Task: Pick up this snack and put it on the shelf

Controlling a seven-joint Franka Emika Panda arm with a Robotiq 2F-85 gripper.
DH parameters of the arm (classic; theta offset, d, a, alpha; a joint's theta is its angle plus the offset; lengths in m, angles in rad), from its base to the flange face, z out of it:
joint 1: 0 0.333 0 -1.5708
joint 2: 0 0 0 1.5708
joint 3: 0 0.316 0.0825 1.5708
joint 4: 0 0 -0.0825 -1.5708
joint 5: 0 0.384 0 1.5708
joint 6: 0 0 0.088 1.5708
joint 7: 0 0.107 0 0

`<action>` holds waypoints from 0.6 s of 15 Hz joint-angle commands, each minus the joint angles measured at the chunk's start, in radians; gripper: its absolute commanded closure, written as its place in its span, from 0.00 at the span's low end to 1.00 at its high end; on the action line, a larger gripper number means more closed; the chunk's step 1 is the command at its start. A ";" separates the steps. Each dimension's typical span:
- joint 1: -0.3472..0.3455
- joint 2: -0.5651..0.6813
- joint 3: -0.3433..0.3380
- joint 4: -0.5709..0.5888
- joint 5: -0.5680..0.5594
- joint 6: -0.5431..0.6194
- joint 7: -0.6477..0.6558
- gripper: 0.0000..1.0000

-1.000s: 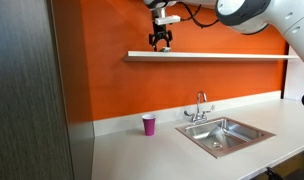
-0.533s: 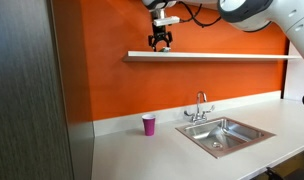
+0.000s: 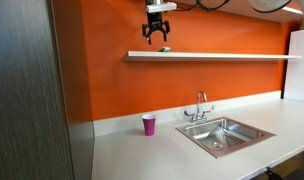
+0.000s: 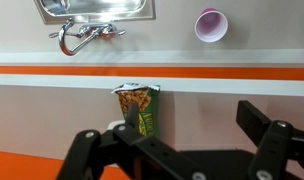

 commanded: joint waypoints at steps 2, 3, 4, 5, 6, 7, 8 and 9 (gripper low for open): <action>0.025 -0.172 0.005 -0.244 -0.011 0.062 0.104 0.00; 0.033 -0.199 0.006 -0.289 -0.018 0.074 0.128 0.00; 0.039 -0.229 0.007 -0.337 -0.019 0.087 0.146 0.00; 0.045 -0.255 0.007 -0.382 -0.020 0.099 0.166 0.00; 0.051 -0.284 0.008 -0.434 -0.020 0.114 0.186 0.00; 0.056 -0.312 0.010 -0.487 -0.014 0.129 0.205 0.00; 0.061 -0.337 0.010 -0.537 -0.010 0.146 0.224 0.00; 0.066 -0.362 0.011 -0.589 -0.009 0.162 0.246 0.00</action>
